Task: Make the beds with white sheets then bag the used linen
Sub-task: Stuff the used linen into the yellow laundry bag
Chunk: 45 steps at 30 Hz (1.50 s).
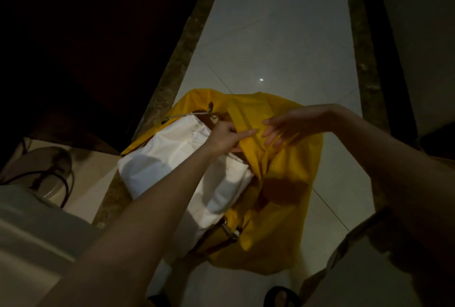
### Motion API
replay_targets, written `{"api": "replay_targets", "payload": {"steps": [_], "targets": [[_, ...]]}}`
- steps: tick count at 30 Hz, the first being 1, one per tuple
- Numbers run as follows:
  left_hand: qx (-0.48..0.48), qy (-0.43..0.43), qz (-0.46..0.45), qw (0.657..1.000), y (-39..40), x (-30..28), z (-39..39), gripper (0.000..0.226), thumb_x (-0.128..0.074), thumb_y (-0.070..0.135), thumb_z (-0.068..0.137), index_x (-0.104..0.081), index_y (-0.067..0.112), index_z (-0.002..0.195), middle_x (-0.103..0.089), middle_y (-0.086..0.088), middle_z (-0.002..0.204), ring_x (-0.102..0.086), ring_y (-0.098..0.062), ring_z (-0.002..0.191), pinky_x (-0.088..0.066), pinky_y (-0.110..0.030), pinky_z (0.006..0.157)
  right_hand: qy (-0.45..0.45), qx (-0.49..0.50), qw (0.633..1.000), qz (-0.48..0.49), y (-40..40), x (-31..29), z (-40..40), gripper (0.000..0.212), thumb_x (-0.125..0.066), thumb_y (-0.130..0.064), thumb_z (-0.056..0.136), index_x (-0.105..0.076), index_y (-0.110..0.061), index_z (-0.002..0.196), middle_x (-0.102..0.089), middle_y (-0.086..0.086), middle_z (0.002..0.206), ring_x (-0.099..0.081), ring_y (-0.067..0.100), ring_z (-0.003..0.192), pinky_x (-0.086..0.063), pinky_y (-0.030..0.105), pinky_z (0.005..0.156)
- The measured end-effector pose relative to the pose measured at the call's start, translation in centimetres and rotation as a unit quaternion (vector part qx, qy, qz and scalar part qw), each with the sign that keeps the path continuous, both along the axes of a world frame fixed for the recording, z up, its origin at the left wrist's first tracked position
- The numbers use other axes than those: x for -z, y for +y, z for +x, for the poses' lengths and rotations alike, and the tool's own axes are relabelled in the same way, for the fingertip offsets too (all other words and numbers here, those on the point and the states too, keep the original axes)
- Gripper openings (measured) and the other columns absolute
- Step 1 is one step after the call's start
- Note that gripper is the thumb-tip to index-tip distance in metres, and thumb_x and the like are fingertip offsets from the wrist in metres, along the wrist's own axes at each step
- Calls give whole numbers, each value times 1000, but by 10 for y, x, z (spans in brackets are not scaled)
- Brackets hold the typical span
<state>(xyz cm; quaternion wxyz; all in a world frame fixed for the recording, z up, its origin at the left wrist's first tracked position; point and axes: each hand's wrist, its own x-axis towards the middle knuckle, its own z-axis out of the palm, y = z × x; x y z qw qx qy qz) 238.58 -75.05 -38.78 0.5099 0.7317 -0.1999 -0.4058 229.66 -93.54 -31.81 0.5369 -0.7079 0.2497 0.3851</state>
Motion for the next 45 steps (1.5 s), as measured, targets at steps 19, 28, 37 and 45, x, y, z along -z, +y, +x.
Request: {"api": "replay_targets", "payload": {"steps": [19,28,37,45], "targets": [[259,-251,98,928,-28,2,-36,33,-75,24,84,-56,12,60,-49,7,58,-50,-11,59,-34,-22,55,23,-50,979,-196,19,-18,4,49,-46,-50,96,-66,-7,110,-70,3,96,-65,23,99,-45,37,89],[104,-47,38,993,-21,15,-6,35,-68,14,89,-51,11,59,-49,10,46,-51,-2,48,-45,-20,57,51,-67,976,-199,6,-23,-3,49,-35,-45,101,-65,-8,110,-67,5,108,-61,21,106,-39,38,96],[225,-194,153,943,2,78,-71,38,-70,29,84,-62,3,111,-65,-16,105,-63,-32,96,-52,-34,81,56,-120,962,-239,26,-3,22,44,-39,-47,99,-67,-14,93,-69,-2,90,-63,20,99,-40,35,86],[144,-162,69,974,35,52,-42,19,-73,16,85,-73,-2,79,-58,7,73,-58,-15,73,-41,-18,64,-7,-227,949,-221,39,11,28,51,-52,-48,93,-71,-2,106,-72,11,108,-68,22,97,-49,28,75]]}}
